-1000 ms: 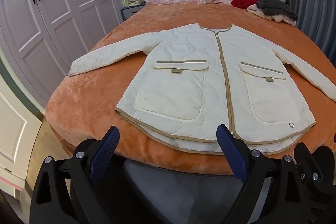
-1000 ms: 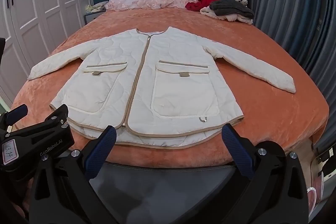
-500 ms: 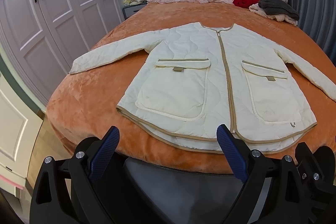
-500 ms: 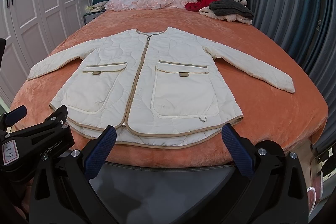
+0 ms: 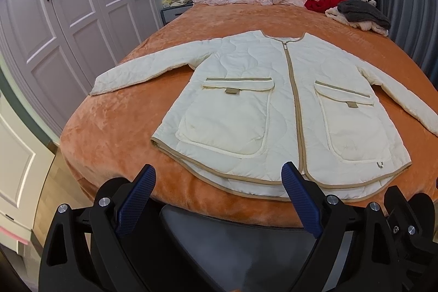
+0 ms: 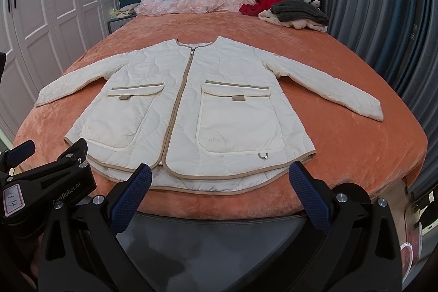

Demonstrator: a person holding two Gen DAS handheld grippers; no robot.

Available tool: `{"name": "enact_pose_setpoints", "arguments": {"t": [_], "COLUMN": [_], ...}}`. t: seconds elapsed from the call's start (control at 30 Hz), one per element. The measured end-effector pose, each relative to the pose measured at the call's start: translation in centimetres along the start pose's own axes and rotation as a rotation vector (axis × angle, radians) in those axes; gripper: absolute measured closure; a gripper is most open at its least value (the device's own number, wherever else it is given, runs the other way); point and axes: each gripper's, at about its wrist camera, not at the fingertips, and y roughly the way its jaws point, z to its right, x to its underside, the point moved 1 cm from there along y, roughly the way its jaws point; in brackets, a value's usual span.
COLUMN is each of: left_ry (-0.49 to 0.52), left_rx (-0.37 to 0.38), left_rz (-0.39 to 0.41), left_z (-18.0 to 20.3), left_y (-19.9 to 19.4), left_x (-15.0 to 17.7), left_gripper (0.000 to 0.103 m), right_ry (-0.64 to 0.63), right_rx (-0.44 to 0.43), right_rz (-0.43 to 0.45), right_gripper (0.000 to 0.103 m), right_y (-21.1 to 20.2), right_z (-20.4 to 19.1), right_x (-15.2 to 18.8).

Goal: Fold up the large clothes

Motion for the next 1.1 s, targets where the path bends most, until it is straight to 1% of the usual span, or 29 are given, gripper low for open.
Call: {"name": "enact_pose_setpoints", "arguments": {"t": [0.43,0.6,0.7,0.77,0.87,1.0,1.1], "left_ry": [0.001,-0.007,-0.017,-0.007,0.017,0.016,0.022], "left_rx": [-0.033,-0.029,-0.018,-0.008,-0.016,-0.008,-0.020], "left_rz": [0.019,0.025,0.017,0.010,0.016,0.011,0.021], "left_z": [0.18,0.09,0.01,-0.01,0.22,0.17,0.20], "left_y": [-0.15,-0.21,-0.13,0.01,0.02,0.03,-0.05], "left_x": [0.16,0.20,0.22,0.18,0.27,0.39,0.36], "left_gripper": [0.013,0.014,0.016,0.016,0.016,0.016,0.016], "right_ry": [-0.004,-0.005,-0.005,-0.002,-0.005,-0.003,-0.004], "right_rx": [0.000,0.000,0.001,-0.001,0.001,0.000,0.000], "right_rz": [0.006,0.006,0.006,0.005,0.006,0.005,0.005], "right_gripper": [0.005,0.005,0.005,0.005,0.005,0.005,0.005], "right_y": [-0.02,-0.05,-0.04,-0.03,-0.05,-0.04,-0.04], "right_z": [-0.22,-0.26,-0.19,-0.18,-0.20,-0.22,-0.19], "right_x": [0.03,0.01,0.00,0.00,0.03,0.02,0.00]}}
